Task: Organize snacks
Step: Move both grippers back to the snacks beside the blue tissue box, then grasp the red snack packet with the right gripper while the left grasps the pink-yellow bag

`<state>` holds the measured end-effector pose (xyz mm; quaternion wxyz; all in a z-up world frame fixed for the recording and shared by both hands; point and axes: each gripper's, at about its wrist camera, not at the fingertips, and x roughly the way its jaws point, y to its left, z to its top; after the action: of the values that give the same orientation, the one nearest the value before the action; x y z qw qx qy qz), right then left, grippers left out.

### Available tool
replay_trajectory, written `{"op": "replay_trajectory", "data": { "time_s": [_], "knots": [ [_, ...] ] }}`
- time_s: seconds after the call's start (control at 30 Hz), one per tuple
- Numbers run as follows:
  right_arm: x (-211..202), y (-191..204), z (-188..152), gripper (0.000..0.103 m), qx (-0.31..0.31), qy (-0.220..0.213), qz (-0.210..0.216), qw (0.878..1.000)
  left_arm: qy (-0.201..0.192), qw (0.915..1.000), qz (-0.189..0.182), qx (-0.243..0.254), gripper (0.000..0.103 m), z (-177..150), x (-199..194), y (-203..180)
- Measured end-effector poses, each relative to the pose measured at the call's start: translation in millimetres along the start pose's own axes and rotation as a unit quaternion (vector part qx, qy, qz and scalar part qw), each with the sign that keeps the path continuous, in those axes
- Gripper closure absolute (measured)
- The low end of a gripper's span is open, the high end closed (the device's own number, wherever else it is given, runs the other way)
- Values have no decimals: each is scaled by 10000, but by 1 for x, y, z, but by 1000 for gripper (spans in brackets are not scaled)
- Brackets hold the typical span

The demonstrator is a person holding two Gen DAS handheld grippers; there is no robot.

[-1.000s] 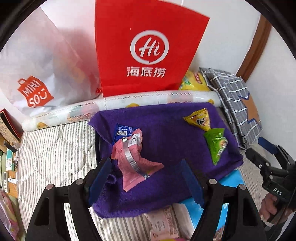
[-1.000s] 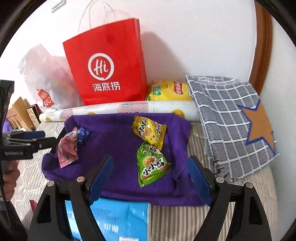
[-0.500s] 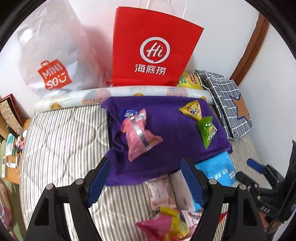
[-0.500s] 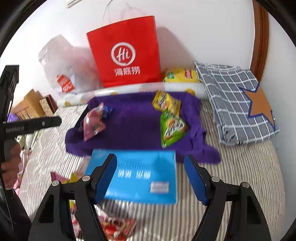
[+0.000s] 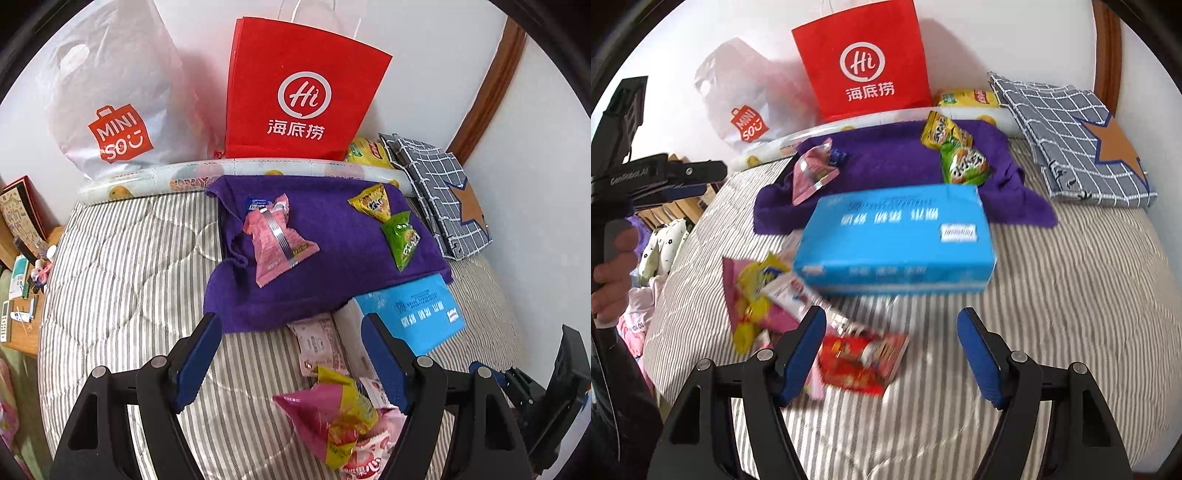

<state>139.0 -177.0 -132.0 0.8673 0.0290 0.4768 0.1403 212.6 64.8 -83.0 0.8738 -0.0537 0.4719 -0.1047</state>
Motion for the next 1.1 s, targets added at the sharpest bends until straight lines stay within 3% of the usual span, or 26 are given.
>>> {"op": "replay_trajectory", "data": {
  "time_s": [0.4,0.43,0.5,0.87,1.1],
  "knots": [
    [23,22,-20,41,-84,222,-24,9997,80,9999,24,-56,27,-23,-4,12],
    [25,23,-20,44,-80,205,-60,9997,94,9999,36,-64,27,-25,-4,12],
    [30,24,-20,62,-67,273,25,9996,126,9999,58,-95,27,-29,-3,15],
    [-7,2,-19,65,92,5,36,10000,337,9993,-123,-53,27,-50,12,4],
    [-8,-37,-18,65,205,125,-541,9982,584,9974,-360,-197,24,-65,33,-5]
  ]
}}
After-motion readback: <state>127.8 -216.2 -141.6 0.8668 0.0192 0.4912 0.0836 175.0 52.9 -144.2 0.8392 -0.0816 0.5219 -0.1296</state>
